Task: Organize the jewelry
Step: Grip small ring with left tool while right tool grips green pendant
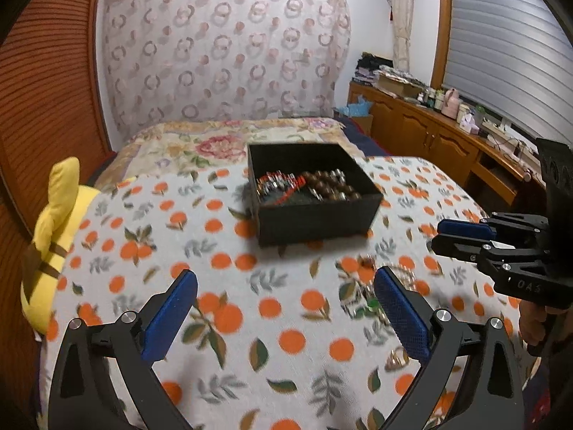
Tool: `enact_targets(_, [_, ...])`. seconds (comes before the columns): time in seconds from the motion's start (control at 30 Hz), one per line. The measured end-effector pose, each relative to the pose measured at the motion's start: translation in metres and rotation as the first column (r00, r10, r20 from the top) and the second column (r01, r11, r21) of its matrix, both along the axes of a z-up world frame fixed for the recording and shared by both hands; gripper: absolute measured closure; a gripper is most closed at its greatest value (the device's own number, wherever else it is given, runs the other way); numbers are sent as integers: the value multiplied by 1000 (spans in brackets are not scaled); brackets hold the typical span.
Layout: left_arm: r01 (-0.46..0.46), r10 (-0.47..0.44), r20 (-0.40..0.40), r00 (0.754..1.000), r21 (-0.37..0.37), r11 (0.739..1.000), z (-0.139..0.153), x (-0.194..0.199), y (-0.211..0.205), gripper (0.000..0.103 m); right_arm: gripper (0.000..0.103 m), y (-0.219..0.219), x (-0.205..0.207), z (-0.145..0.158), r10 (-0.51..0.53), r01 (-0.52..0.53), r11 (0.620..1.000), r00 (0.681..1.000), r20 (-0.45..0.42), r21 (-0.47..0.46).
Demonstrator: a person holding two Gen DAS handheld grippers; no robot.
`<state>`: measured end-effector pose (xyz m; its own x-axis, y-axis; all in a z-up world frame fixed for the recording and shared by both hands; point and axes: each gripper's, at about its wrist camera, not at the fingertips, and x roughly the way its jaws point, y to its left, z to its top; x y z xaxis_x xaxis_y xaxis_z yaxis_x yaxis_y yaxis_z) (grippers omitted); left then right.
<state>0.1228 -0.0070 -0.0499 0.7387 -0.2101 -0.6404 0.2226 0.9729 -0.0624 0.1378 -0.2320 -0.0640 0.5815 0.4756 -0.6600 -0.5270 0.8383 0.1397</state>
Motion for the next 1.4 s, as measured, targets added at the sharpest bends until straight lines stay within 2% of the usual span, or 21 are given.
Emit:
enact_targets(0.3, [72, -73, -70, 995, -20, 997, -21, -15, -21, 8, 70, -15, -32, -14, -25, 25, 1000, 999, -32, 12])
enact_targets(0.37, [96, -97, -86, 992, -16, 995, -26, -21, -29, 14, 70, -19, -37, -14, -31, 32, 999, 999, -33, 19])
enact_targets(0.47, [135, -135, -116, 984, -11, 991, -34, -28, -43, 23, 70, -26, -40, -14, -42, 43, 999, 999, -34, 24])
enact_targets(0.53, [162, -160, -134, 978, 4, 987, -39, -31, -52, 34, 70, -29, -39, -14, -52, 53, 998, 998, -36, 27])
enact_targets(0.63, [193, -187, -155, 970, 24, 981, -45, -34, -63, 46, 70, -33, -37, -15, -61, 62, 998, 997, -39, 30])
enact_targets(0.87, [225, -215, -164, 963, 44, 973, -48, -37, -72, 71, 70, -33, -35, -16, -58, 59, 998, 997, -43, 26])
enact_targets(0.93, [229, -219, -164, 962, 46, 972, -48, -37, -72, 85, 70, -32, -34, -17, -55, 56, 998, 997, -46, 23])
enact_targets(1.0, [232, -223, -169, 960, 36, 972, -48, -37, -70, 93, 69, -30, -34, -18, -51, 52, 998, 998, -47, 22])
enact_targets(1.17, [224, -217, -163, 962, 27, 974, -47, -42, -64, 94, 69, -23, -33, -20, -37, 38, 999, 998, -51, 15])
enact_targets(1.4, [170, -170, -116, 979, -4, 985, -33, -45, -45, 94, 69, -4, -25, -22, 0, -1, 1000, 999, -48, -17])
